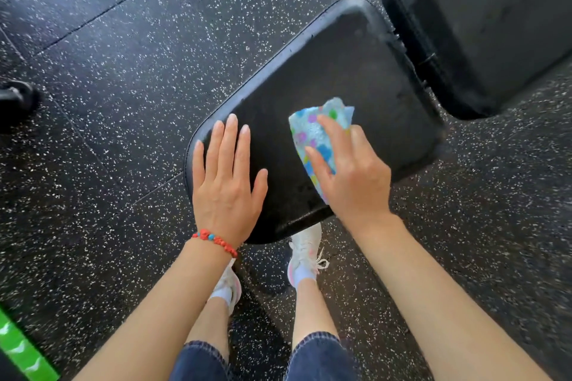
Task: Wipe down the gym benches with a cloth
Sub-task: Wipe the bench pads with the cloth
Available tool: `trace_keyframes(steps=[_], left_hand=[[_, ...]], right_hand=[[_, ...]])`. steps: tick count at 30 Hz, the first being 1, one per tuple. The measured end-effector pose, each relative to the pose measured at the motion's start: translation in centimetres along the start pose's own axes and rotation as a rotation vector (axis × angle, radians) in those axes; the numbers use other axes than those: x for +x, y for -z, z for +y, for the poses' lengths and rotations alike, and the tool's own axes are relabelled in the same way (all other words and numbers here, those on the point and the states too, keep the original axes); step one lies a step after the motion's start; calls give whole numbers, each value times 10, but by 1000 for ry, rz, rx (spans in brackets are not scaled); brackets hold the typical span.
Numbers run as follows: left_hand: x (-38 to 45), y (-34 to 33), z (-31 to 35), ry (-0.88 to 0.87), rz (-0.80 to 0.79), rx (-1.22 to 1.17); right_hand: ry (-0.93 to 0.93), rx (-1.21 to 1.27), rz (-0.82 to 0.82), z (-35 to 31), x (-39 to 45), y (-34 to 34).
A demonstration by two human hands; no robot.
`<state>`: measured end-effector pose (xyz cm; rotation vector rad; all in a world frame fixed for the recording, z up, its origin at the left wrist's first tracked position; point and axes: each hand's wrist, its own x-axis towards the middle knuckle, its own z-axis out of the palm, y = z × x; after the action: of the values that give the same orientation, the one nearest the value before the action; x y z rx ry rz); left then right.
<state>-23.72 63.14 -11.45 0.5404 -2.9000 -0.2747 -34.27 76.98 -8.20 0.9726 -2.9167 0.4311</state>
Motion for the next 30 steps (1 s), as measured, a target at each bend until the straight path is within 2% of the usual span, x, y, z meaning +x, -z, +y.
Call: trace_keyframes(steps=[2, 3, 6, 7, 8, 14, 18, 20, 22, 24, 30], left_hand=[[0, 2, 0, 3, -8, -11], [1, 3, -1, 2, -13, -14], [0, 4, -2, -14, -30, -23], [0, 3, -2, -18, -36, -26], [0, 3, -2, -20, -39, -25], [2, 5, -7, -38, -37, -49], [3, 11, -12, -65, -76, -73], [5, 15, -14, -77, -95, -74], [7, 17, -11, -88, -101, -77], [10, 16, -5, -102, -107, -89], [26, 4, 14, -81, -105, -74]], right_hand=[[9, -55, 34, 17, 4, 2], [-77, -56, 59, 27, 8, 5], [-576, 70, 90, 47, 12, 16], [-684, 92, 105, 44, 9, 15], [-704, 100, 119, 35, 6, 14], [-246, 68, 78, -53, -56, -13], [-79, -22, 83, -39, -57, -11], [-219, -41, 108, -8, -46, -3], [-488, 16, 144, 26, -31, 12], [-627, 74, 105, 48, -22, 22], [-581, 104, 88, 54, -15, 20]])
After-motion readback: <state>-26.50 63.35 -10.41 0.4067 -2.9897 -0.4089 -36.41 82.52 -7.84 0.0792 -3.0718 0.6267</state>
